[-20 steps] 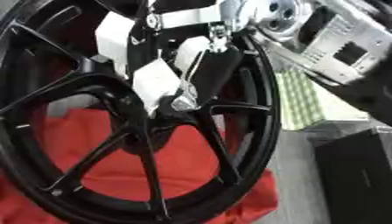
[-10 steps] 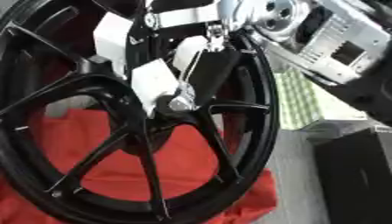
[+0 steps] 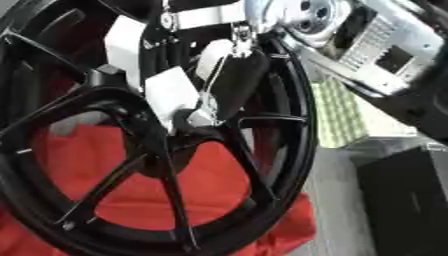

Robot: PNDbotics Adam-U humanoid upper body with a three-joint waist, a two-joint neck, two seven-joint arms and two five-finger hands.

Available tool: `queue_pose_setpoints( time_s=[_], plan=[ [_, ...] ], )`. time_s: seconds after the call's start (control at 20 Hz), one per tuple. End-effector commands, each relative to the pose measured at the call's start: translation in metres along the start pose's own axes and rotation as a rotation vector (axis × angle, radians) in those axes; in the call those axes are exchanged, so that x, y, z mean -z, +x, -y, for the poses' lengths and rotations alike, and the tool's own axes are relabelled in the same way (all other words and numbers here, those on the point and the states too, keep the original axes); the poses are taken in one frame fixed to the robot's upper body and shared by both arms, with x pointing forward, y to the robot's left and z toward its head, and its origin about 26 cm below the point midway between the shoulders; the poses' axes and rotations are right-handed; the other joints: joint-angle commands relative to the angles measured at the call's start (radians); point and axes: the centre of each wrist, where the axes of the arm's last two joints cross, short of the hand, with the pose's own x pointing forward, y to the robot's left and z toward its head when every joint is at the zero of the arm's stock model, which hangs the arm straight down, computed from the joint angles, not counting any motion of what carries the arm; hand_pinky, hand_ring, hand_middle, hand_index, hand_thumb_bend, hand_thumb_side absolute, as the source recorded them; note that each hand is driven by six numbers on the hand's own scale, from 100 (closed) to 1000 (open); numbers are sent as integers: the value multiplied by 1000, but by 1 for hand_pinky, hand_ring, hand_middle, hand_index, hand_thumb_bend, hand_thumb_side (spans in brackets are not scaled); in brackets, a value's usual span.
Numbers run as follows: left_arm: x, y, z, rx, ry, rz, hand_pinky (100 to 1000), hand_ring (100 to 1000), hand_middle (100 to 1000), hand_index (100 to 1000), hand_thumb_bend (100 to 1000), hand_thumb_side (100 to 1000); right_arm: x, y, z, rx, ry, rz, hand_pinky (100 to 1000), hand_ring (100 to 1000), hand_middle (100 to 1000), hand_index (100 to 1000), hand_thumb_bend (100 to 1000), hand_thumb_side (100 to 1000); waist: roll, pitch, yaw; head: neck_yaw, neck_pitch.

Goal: Pull the pin out of the wheel hub.

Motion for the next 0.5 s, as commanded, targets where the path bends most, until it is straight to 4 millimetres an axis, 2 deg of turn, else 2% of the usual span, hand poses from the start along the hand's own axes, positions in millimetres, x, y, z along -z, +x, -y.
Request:
queue_pose_setpoints(
  time_s=[0.05, 0.5],
  plan=[
    [4, 7, -1, 4, -10, 25, 861, 731, 701, 833, 100, 618, -7, 2, 8, -16, -42, -11, 809, 650, 419, 534, 343, 100, 11, -28, -3, -5, -6],
    [4, 7, -1, 3, -10, 22, 861, 731, 702, 833, 100, 619, -12, 1, 14, -44, -87, -37, 866, 639, 378, 498, 362, 100, 11, -36, -9, -2, -4]
  ],
)
